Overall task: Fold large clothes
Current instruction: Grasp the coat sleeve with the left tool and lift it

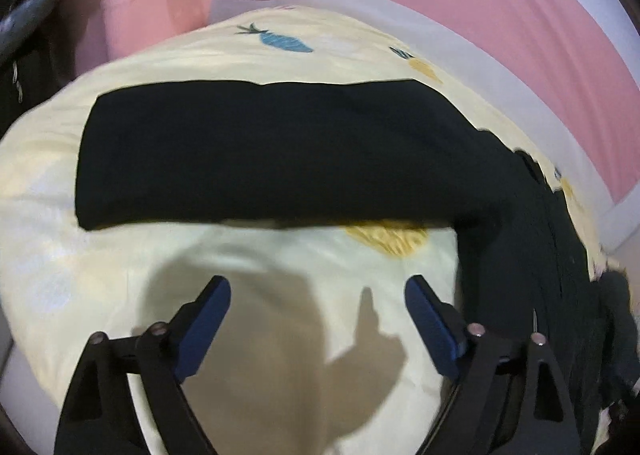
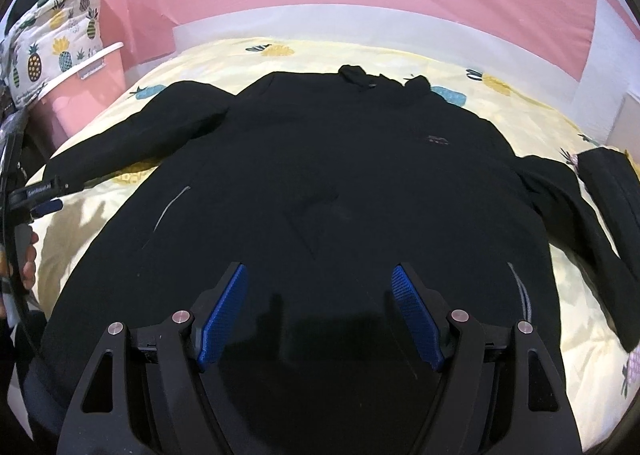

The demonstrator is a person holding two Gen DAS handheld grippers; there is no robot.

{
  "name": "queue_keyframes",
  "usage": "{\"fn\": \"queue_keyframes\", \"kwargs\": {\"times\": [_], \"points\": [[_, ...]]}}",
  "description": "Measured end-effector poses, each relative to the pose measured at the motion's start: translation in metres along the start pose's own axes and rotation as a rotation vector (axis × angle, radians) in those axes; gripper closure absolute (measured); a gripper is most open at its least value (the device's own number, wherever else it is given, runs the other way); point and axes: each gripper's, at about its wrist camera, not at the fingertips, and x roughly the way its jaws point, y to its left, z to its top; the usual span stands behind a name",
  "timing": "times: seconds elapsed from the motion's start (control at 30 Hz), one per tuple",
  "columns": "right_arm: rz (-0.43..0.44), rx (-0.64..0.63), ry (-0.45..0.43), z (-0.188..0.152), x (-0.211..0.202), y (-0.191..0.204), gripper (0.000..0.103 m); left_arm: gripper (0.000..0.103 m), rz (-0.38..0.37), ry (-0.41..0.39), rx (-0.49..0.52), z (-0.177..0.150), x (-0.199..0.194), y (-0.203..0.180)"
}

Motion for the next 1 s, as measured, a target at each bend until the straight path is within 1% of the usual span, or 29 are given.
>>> {"fn": "queue_keyframes", "kwargs": {"times": [0.1, 0.17, 0.27, 0.33, 0.43, 0.47, 0.5, 0.53, 0.57, 0.6, 0.63, 0.7, 0.77, 0.83, 1.0], "points": [[-0.003, -0.008, 0.008, 0.007, 0.011, 0.001, 0.028, 0.015, -0.006, 0.0, -0.065, 0.008, 0.011, 0.012], [-0.008, -0.009, 0.011, 0.012, 0.017, 0.001, 0.028, 0.016, -0.023, -0.002, -0.114, 0.014, 0.018, 0.022], [-0.013, -0.011, 0.013, 0.019, 0.025, 0.0, 0.028, 0.016, -0.03, -0.02, -0.166, 0.021, 0.026, 0.033], [-0.019, -0.014, 0.013, 0.023, 0.03, 0.0, 0.028, 0.017, -0.029, -0.033, -0.189, 0.027, 0.033, 0.038], [-0.025, -0.021, 0.016, 0.028, 0.037, -0.001, 0.028, 0.023, -0.007, -0.045, -0.191, 0.035, 0.041, 0.039], [-0.028, -0.024, 0.017, 0.029, 0.039, -0.001, 0.028, 0.03, 0.008, -0.047, -0.184, 0.036, 0.044, 0.038], [-0.032, -0.025, 0.019, 0.03, 0.041, -0.002, 0.028, 0.04, 0.025, -0.049, -0.178, 0.039, 0.046, 0.038], [-0.038, -0.023, 0.025, 0.03, 0.044, -0.003, 0.028, 0.045, 0.042, -0.05, -0.169, 0.04, 0.048, 0.037], [-0.039, -0.02, 0.028, 0.031, 0.046, -0.004, 0.028, 0.055, 0.05, -0.052, -0.159, 0.043, 0.049, 0.039], [-0.04, -0.015, 0.033, 0.031, 0.049, -0.007, 0.028, 0.065, 0.046, -0.049, -0.148, 0.046, 0.05, 0.039], [-0.044, -0.012, 0.037, 0.03, 0.05, -0.008, 0.028, 0.07, 0.037, -0.047, -0.142, 0.047, 0.05, 0.039], [-0.051, -0.006, 0.046, 0.03, 0.053, -0.013, 0.029, 0.083, 0.033, -0.051, -0.114, 0.051, 0.045, 0.032], [-0.056, 0.0, 0.053, 0.03, 0.055, -0.018, 0.028, 0.086, 0.032, -0.066, -0.08, 0.058, 0.038, 0.019], [-0.061, 0.0, 0.051, 0.03, 0.053, -0.022, 0.029, 0.087, 0.014, -0.087, -0.052, 0.063, 0.026, 0.01], [-0.07, 0.002, 0.038, 0.029, 0.044, -0.032, 0.029, 0.089, -0.028, -0.166, 0.04, 0.083, -0.017, -0.031]]}}
